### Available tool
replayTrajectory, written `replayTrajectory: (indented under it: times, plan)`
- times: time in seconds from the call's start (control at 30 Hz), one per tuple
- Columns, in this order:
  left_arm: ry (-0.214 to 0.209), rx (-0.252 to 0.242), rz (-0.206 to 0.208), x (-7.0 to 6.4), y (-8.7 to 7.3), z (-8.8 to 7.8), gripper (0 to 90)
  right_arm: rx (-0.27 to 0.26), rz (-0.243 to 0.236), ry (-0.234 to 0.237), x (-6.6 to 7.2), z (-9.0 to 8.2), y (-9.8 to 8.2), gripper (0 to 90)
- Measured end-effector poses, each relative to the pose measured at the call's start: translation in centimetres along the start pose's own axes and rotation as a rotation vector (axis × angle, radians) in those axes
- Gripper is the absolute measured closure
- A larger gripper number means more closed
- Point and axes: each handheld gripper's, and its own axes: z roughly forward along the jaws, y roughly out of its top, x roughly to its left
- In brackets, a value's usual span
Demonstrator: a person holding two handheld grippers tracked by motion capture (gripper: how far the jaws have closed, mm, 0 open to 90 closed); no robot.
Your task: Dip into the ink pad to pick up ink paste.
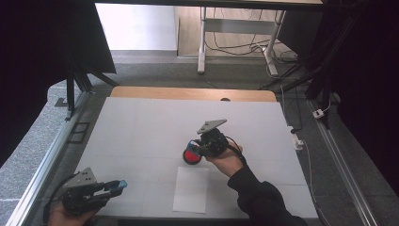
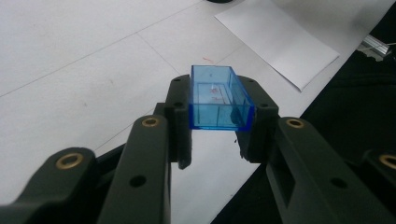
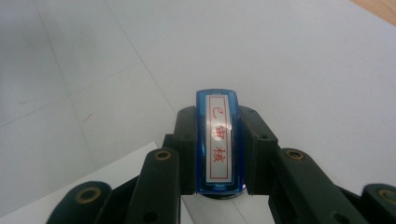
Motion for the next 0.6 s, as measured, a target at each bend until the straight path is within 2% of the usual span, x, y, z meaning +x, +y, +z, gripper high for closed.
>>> replayTrajectory:
  times: [0.33,0.6]
  plan:
    - [-0.002,0.0,-0.003,0.0,0.0,0.0,68.3,0.044,0.017,-0.008,-0.7,1.6,-0.2,71.8]
    - [0.001,0.0,-0.004,0.0,0.0,0.0,68.3,0.064,0.015,-0.012,-0.7,2.5,-0.4,71.8]
